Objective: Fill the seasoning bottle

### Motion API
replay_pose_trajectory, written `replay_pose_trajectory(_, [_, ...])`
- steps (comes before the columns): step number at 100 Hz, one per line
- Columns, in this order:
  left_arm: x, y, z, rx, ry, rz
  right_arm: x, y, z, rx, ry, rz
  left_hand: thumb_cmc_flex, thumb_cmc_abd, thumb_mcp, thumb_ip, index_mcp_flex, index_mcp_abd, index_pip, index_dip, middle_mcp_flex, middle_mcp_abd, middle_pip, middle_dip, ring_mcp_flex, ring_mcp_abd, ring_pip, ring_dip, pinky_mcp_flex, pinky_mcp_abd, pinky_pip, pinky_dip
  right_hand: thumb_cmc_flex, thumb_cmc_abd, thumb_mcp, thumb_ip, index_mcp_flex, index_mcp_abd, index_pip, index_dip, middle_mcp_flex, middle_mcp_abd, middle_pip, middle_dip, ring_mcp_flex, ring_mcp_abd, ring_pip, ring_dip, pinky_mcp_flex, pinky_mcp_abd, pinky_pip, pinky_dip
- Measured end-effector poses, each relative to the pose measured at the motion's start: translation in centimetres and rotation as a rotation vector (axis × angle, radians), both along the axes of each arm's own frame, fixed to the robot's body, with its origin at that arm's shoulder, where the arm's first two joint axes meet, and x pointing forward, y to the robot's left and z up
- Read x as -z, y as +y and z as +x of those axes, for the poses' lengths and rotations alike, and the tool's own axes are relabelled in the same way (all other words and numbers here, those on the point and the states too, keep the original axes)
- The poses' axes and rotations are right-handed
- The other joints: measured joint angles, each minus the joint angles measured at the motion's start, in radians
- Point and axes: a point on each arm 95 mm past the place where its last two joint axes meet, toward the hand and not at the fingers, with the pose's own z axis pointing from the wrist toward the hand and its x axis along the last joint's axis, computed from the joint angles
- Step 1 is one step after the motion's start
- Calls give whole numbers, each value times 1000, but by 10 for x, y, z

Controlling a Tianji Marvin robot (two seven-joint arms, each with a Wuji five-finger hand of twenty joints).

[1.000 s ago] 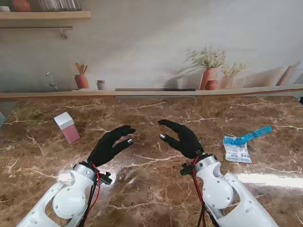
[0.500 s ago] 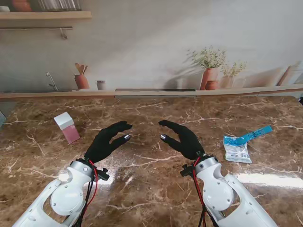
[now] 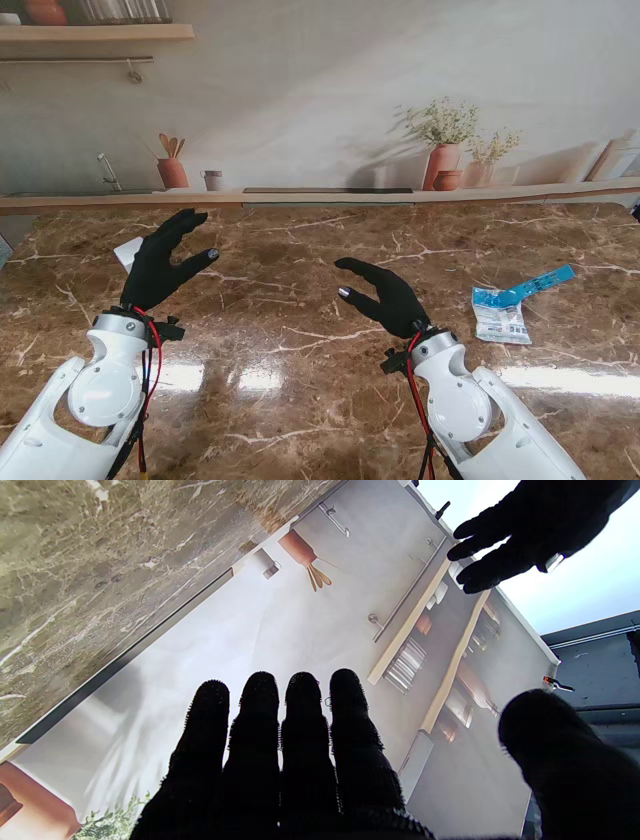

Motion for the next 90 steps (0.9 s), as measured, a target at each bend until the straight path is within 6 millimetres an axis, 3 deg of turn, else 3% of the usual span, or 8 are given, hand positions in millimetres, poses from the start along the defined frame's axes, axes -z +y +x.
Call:
replay_pose_trajectory(9, [4,13,3,-46,2,18,1,0,1,3,3,2,-44,-51,29,-1,-28,0,9,0,-27,-3,6,1,-10,-10,0,0,0,-11,-43,-19,0,0,0,0,0,0,0,0,0,0,0,0,0,0,0,0,0,0,0,0])
replay_pose_trajectory(11, [4,17,3,-60,-2,20,1,0,1,3,3,2,-55,-62,61,-12,-28,0,9,0,-27,-3,6,1,-10,-11,0,-1,0,-12,-49,-19,0,0,1,0,0,0,0,0,0,0,0,0,0,0,0,0,0,0,0,0])
replay_pose_trajectory(20, [8,30,6,-136,-36,10,1,0,1,2,0,0,-66,-105,138,-13,-28,0,9,0,-38,-10,6,1,-41,-22,-2,-9,0,-19,-97,-26,0,-4,10,0,0,0,0,0,0,0,0,0,0,0,0,0,0,1,0,0])
replay_pose_trajectory(28, [8,42,9,-181,-51,18,1,-1,1,3,-1,-1,-106,-114,136,-13,-54,0,9,0,-54,-12,-7,1,-42,-24,-2,-11,0,-21,-133,-28,0,-4,10,0,0,0,0,0,0,0,0,0,0,0,0,0,0,1,0,0])
replay_pose_trajectory(53, [5,75,12,-313,-108,21,0,-1,2,2,1,0,-107,-144,134,-25,-94,0,10,0,-74,-23,4,3,-61,-34,-23,-14,0,-21,-208,-30,0,-5,19,0,0,0,0,0,0,0,0,0,0,0,0,0,0,1,1,0])
replay_pose_trajectory(69, [16,100,14,-399,-98,3,2,1,4,-3,6,3,-107,-185,103,-26,-153,0,10,0,-119,-24,3,3,-83,-36,-47,-17,0,-21,-247,-30,0,-5,19,0,0,0,0,0,0,0,0,0,0,0,0,0,0,2,1,0])
replay_pose_trajectory(90, [43,125,19,-481,-8,-26,2,5,8,-19,11,-1,-105,-240,83,-56,-336,0,7,99,-154,-41,-14,4,-122,-49,-62,-23,-2,-22,-314,25,0,-14,19,0,0,0,0,0,0,0,0,0,0,0,0,0,0,2,1,0])
